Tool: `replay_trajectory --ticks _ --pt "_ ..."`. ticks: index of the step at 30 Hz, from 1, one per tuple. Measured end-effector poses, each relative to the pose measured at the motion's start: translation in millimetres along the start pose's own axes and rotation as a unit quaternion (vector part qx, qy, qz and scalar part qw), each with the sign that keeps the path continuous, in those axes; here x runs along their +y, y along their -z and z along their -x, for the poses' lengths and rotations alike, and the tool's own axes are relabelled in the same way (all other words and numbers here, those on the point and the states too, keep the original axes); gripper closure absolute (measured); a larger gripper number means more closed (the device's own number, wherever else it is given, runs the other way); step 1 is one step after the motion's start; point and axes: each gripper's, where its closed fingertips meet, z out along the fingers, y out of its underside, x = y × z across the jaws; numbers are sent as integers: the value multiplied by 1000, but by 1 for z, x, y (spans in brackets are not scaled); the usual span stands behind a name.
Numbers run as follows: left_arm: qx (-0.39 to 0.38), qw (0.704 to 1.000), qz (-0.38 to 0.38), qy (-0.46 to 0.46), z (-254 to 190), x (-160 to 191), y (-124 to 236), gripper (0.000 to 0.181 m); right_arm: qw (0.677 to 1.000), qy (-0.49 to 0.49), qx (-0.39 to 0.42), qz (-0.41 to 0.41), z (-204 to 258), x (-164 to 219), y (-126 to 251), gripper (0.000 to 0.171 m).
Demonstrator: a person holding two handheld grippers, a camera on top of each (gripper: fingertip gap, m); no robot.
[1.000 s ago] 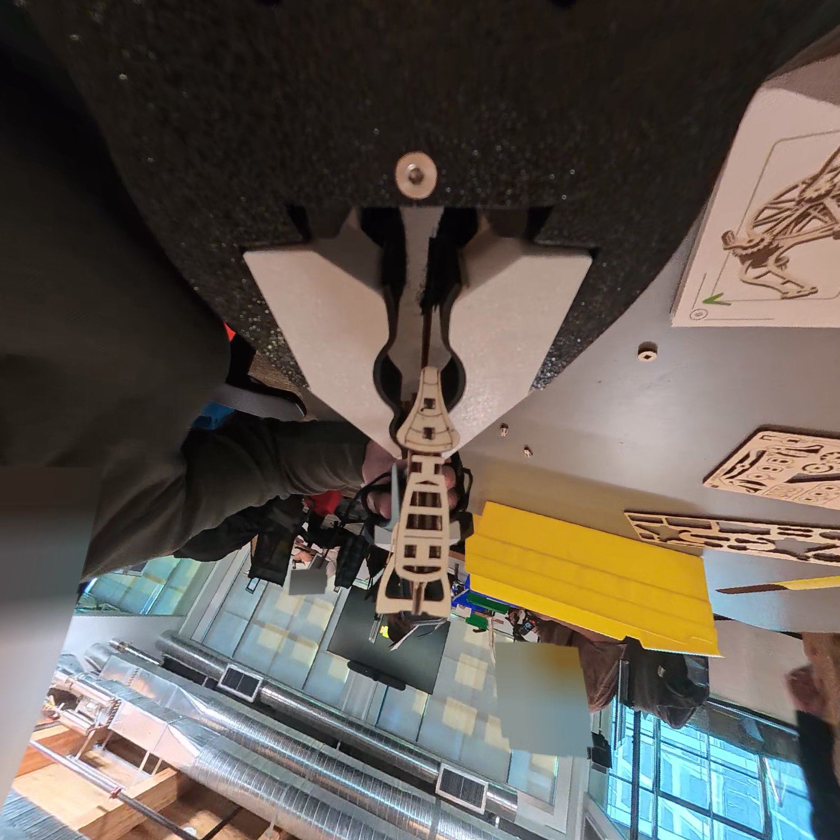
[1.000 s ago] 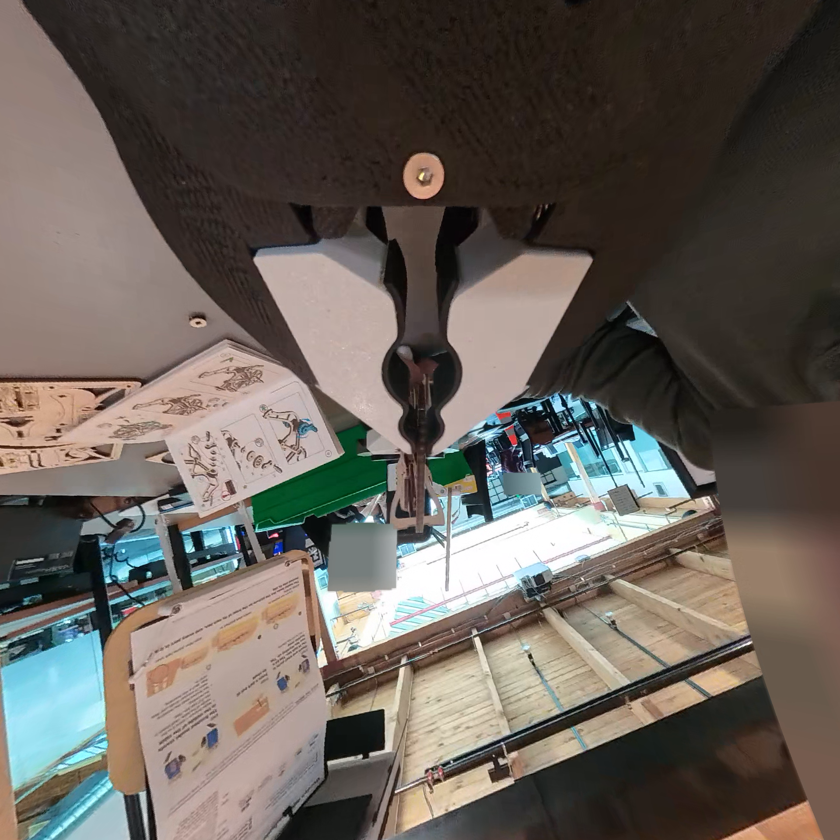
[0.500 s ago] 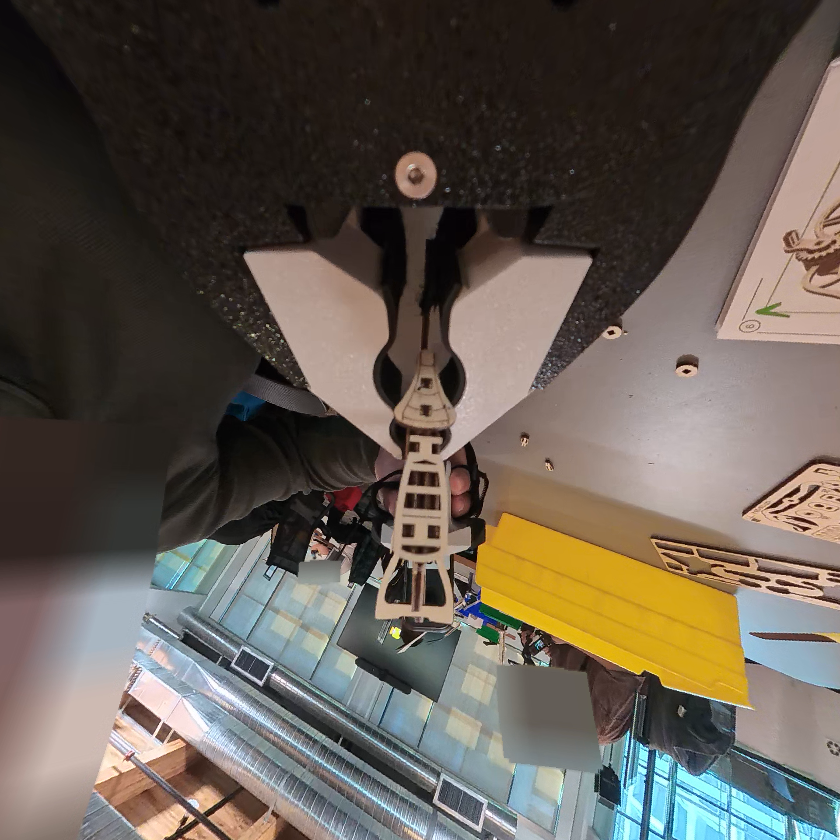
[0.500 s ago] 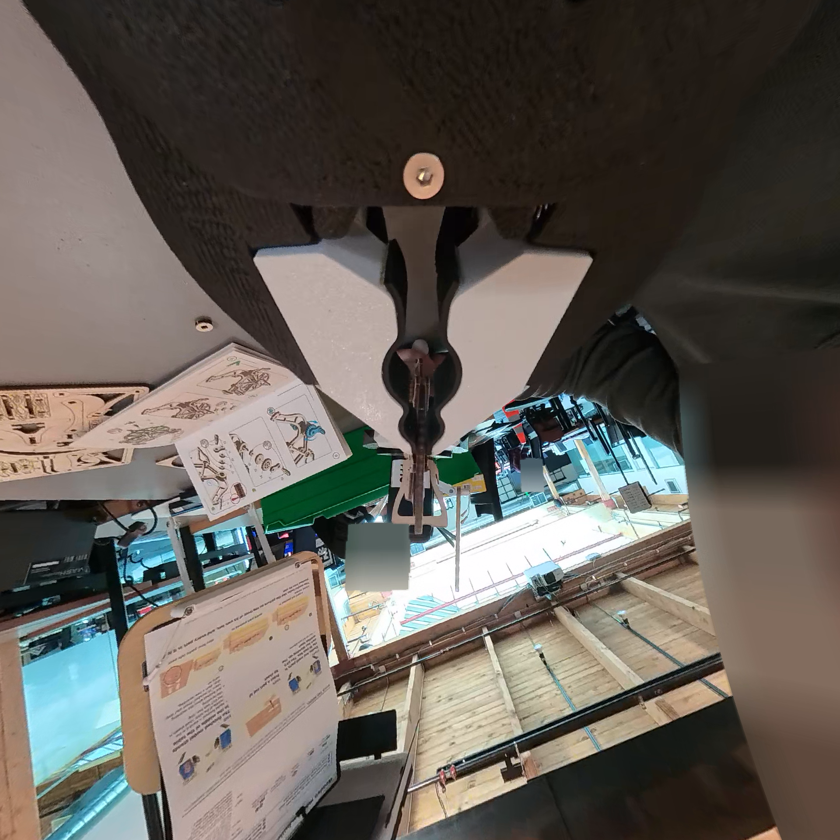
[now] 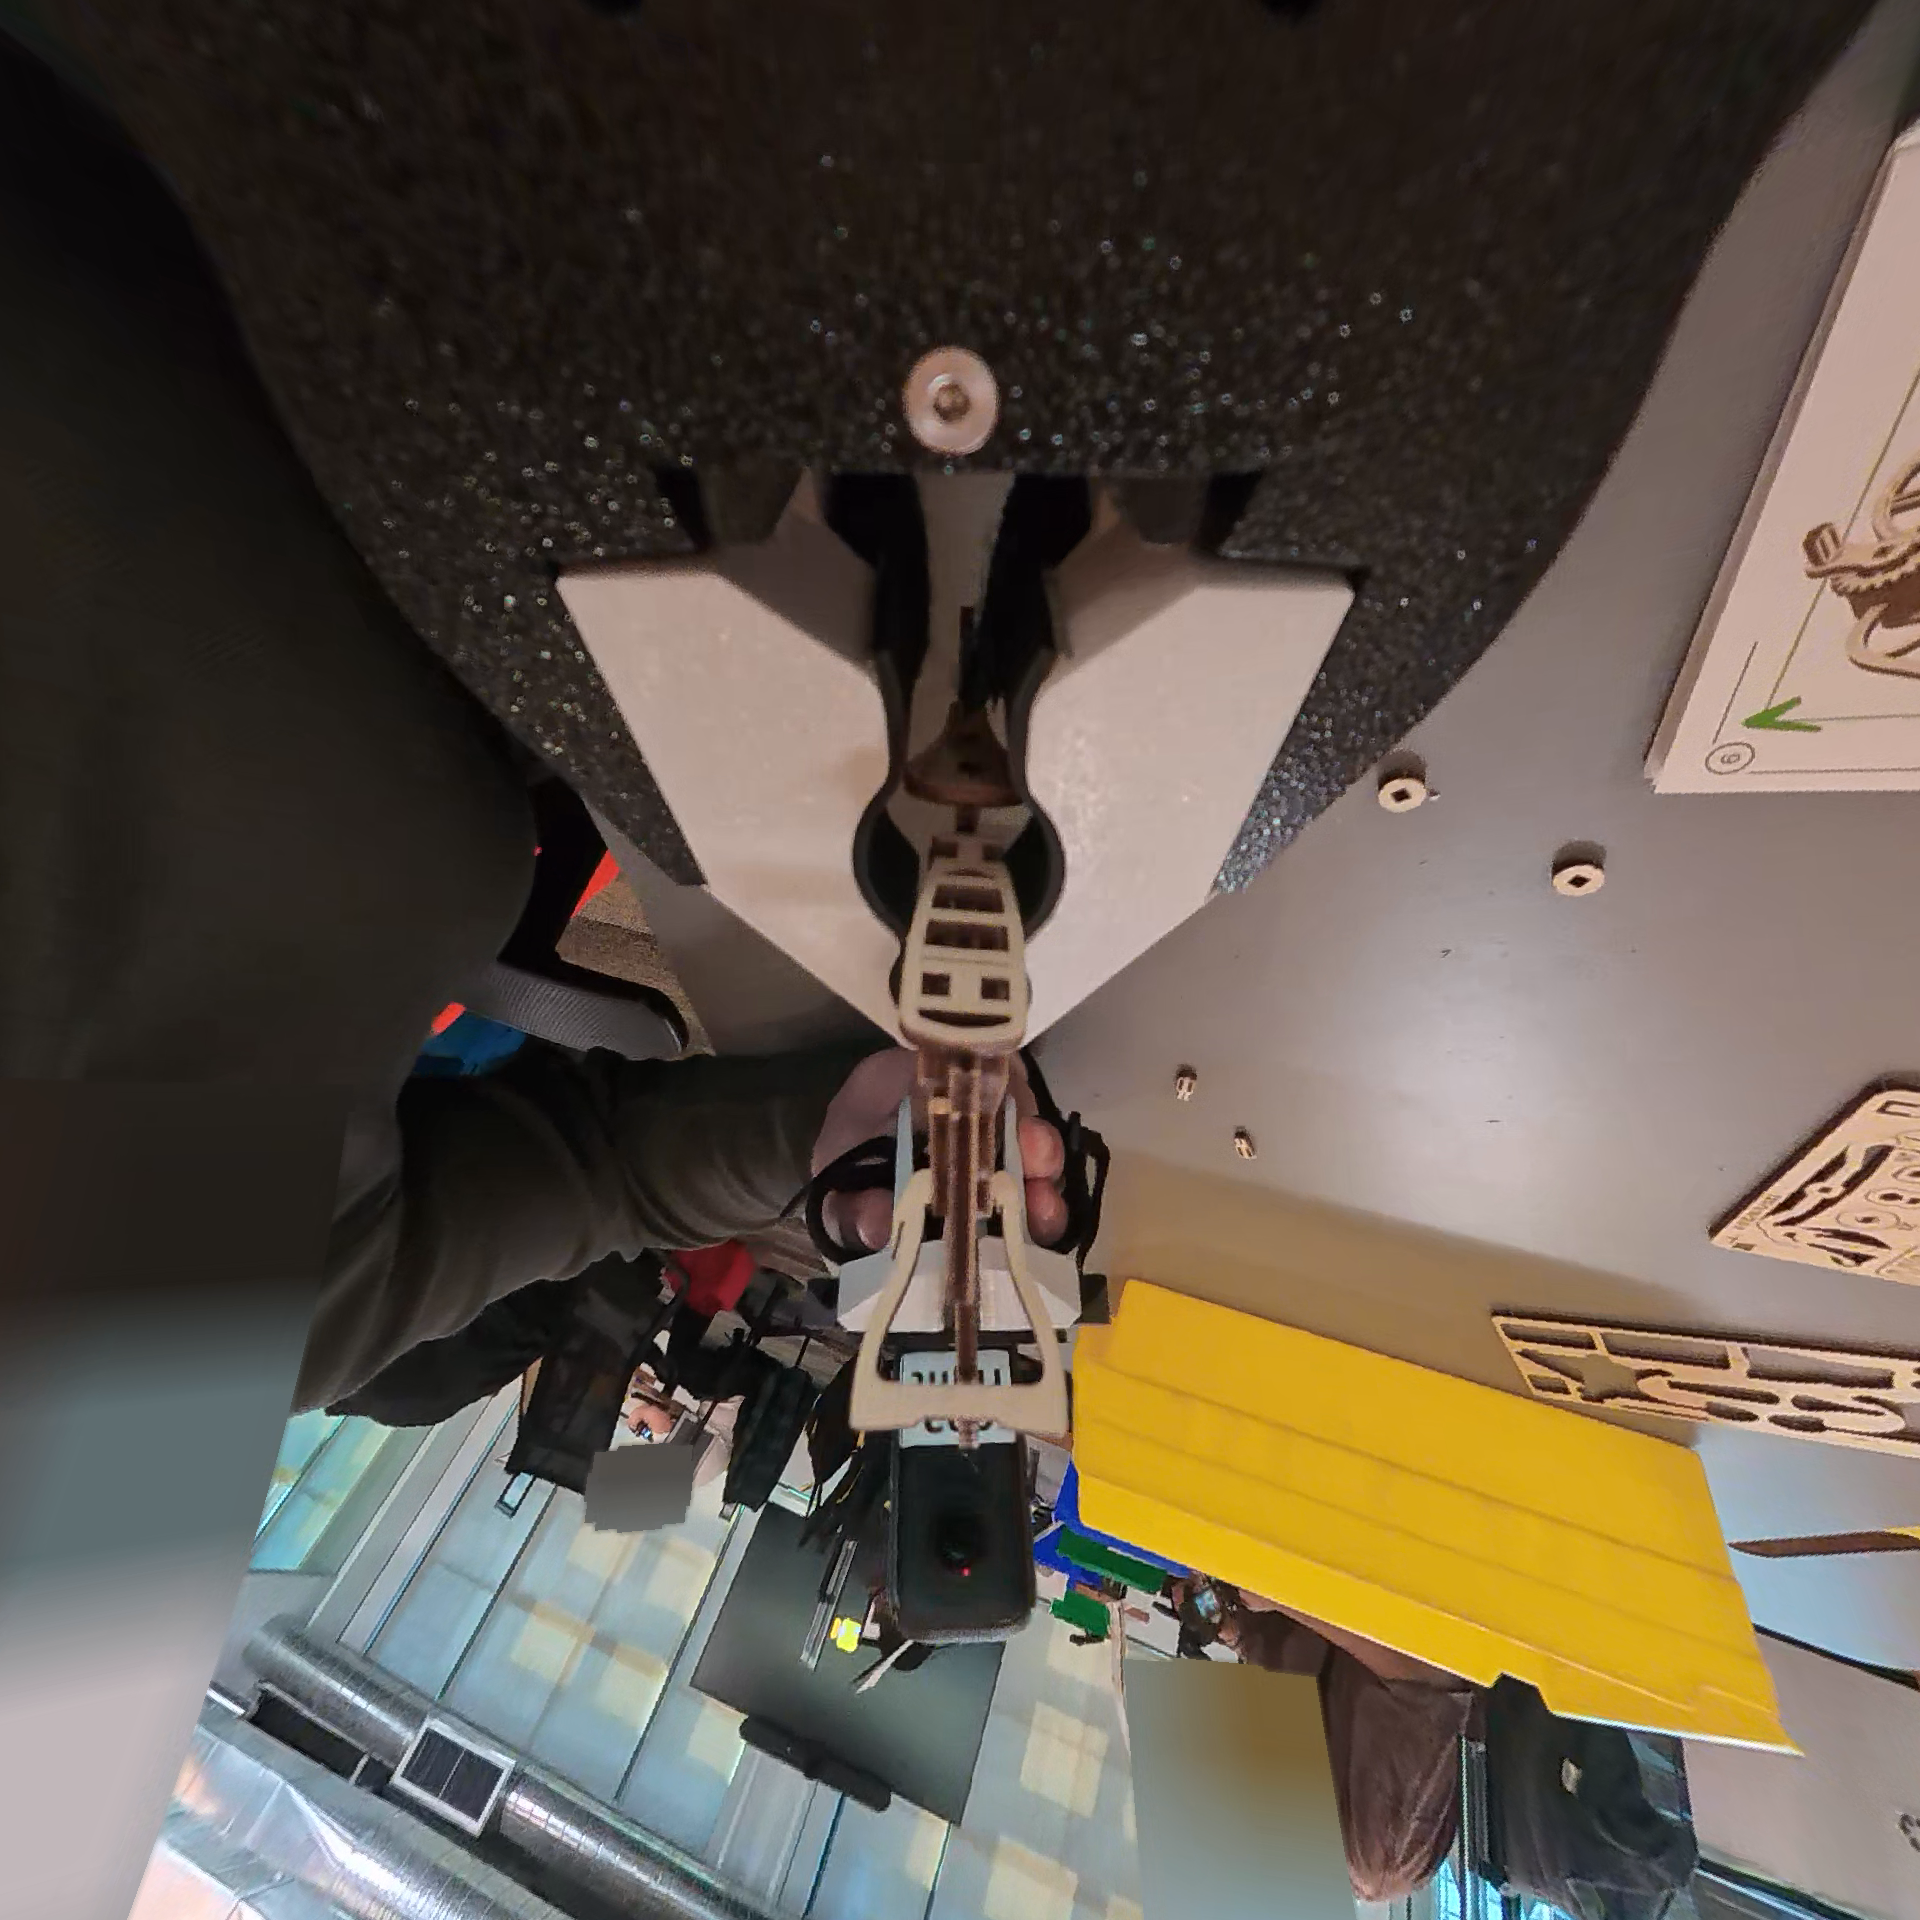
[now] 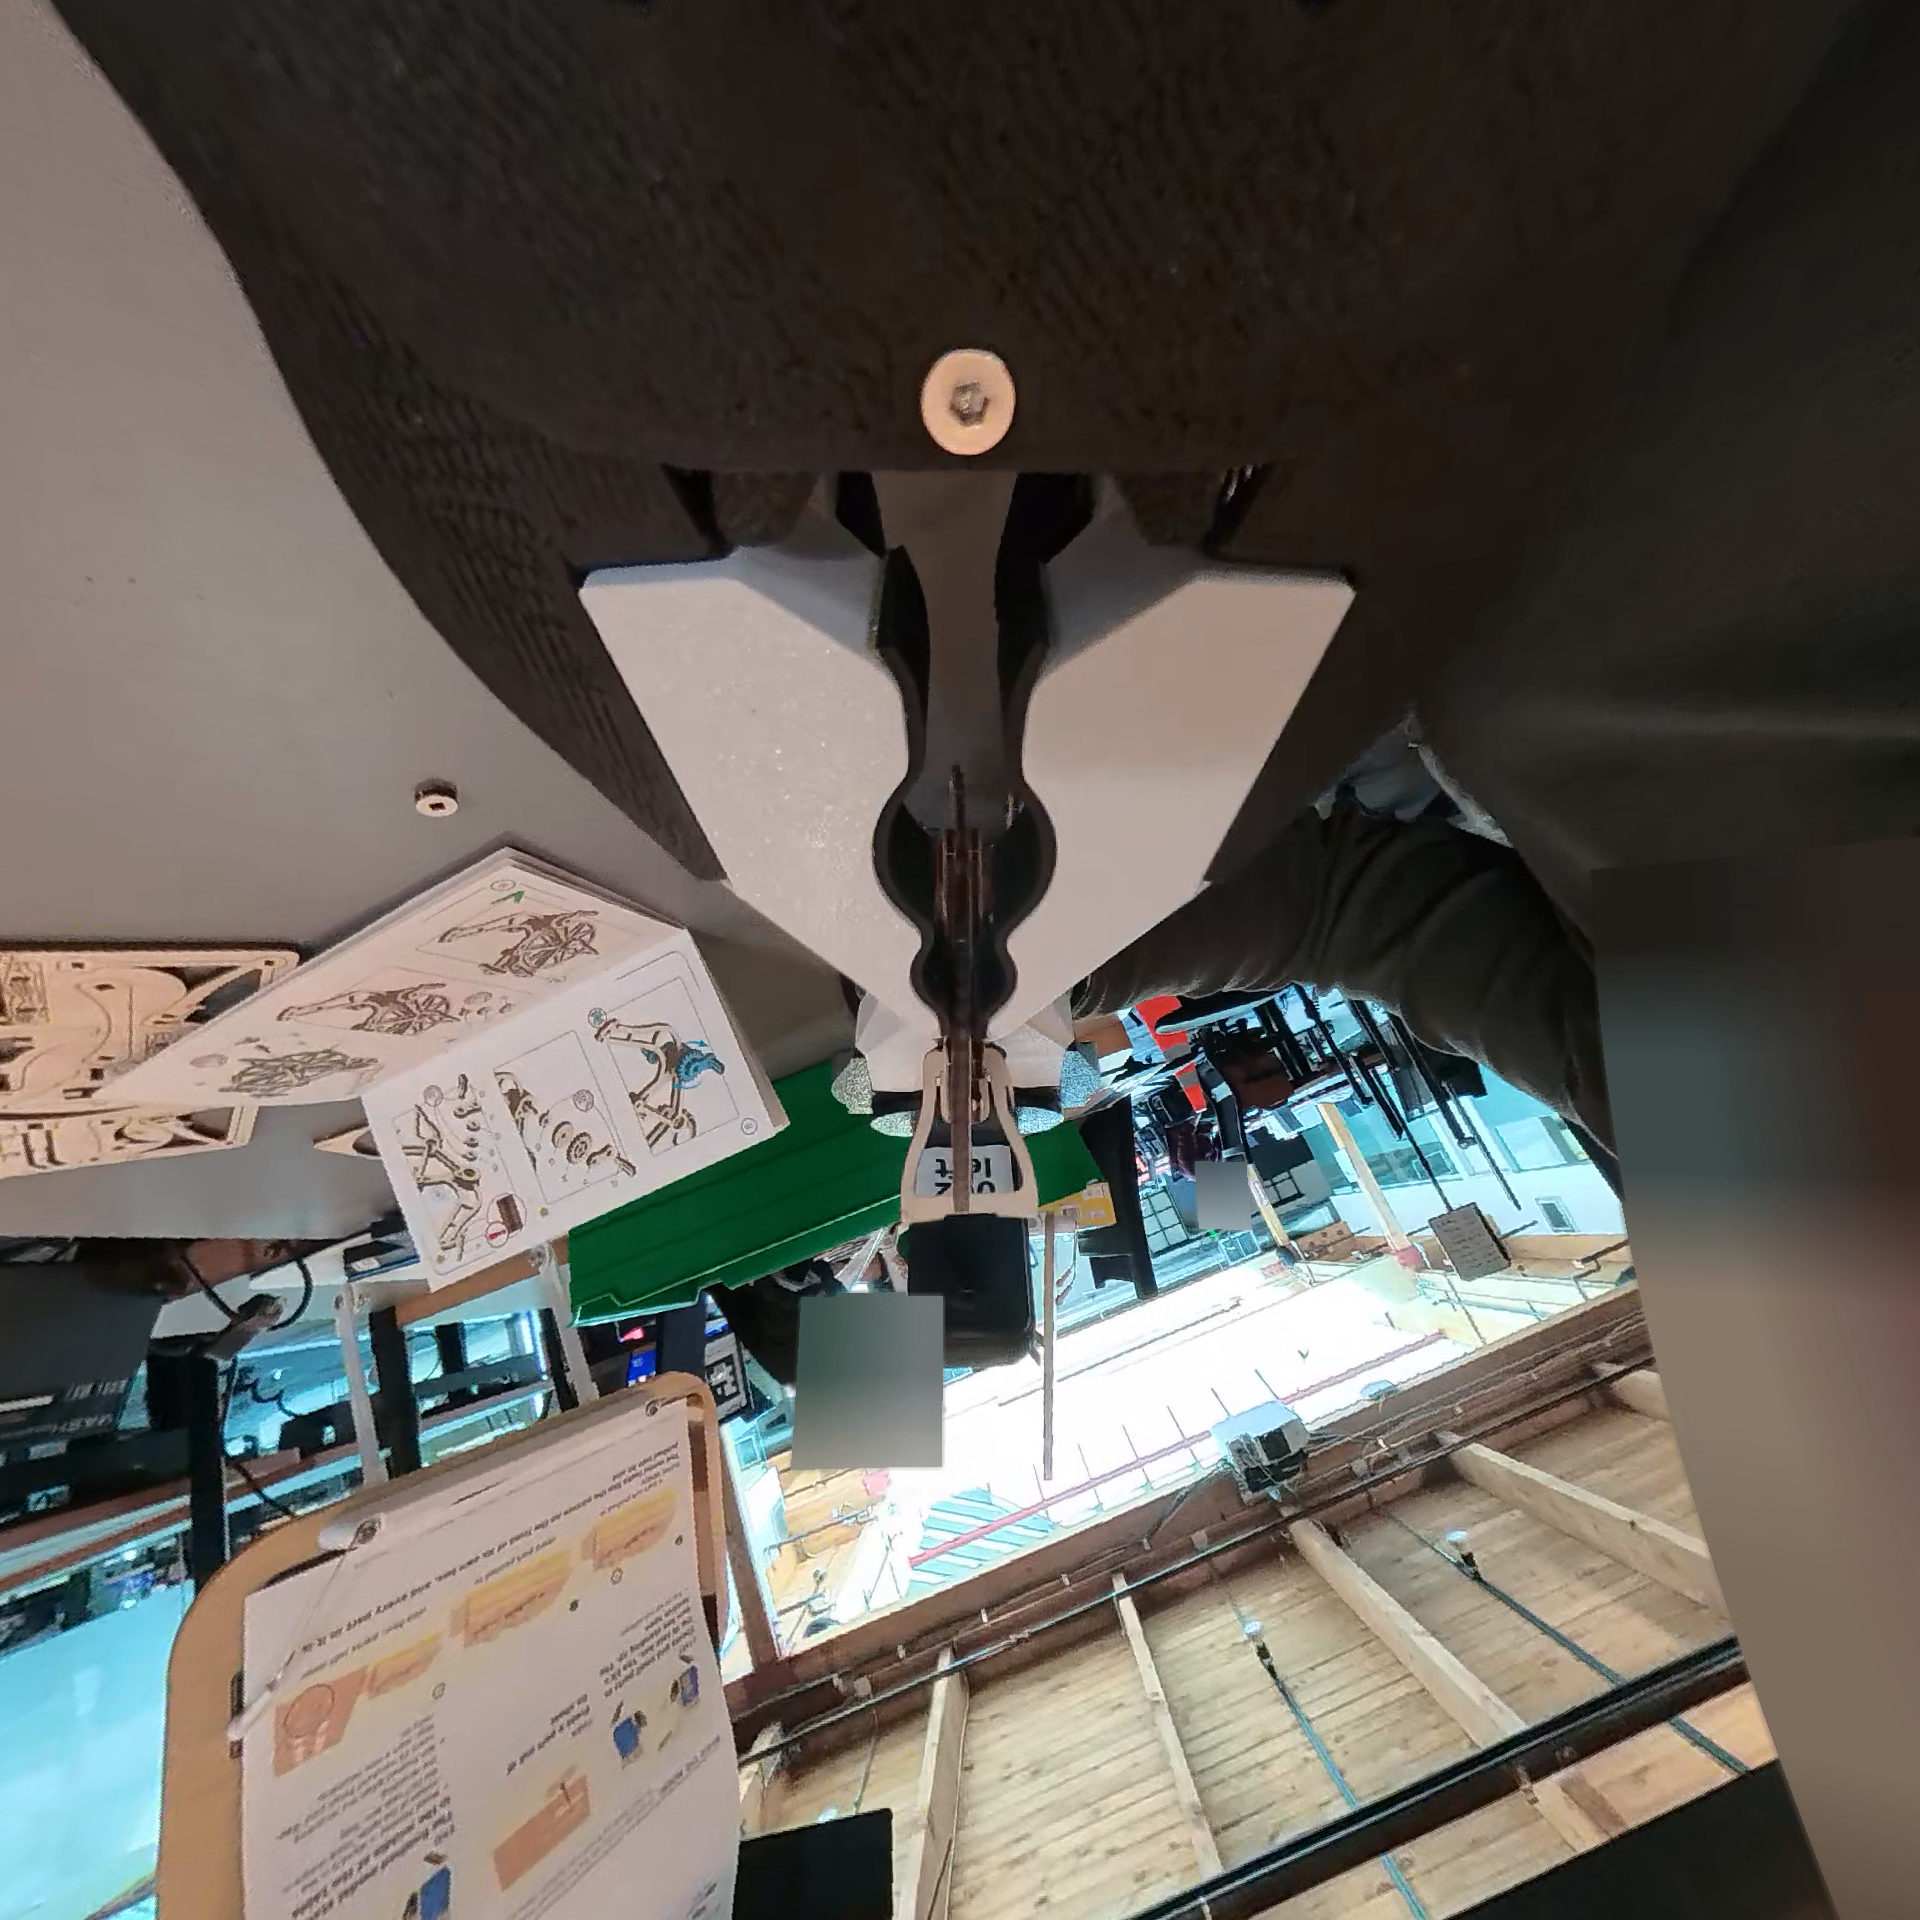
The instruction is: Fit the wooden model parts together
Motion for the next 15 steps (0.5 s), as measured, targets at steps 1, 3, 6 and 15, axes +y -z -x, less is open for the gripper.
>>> replay_trajectory --ticks 1,3,6,15 --pt "-2 1000 1 3 1 0 0 174 1000 -3 1 2 -1 0 0 171" --pt "-4 1000 5 7 2 1 0 174 1000 -8 3 5 -2 1 0 171" --pt "-8 1000 17 3 2 5 -2 174 1000 -4 3 9 -1 2 -1 171" --pt "-24 998 44 -45 -2 12 -7 174 997 61 4 37 7 4 -3 171"
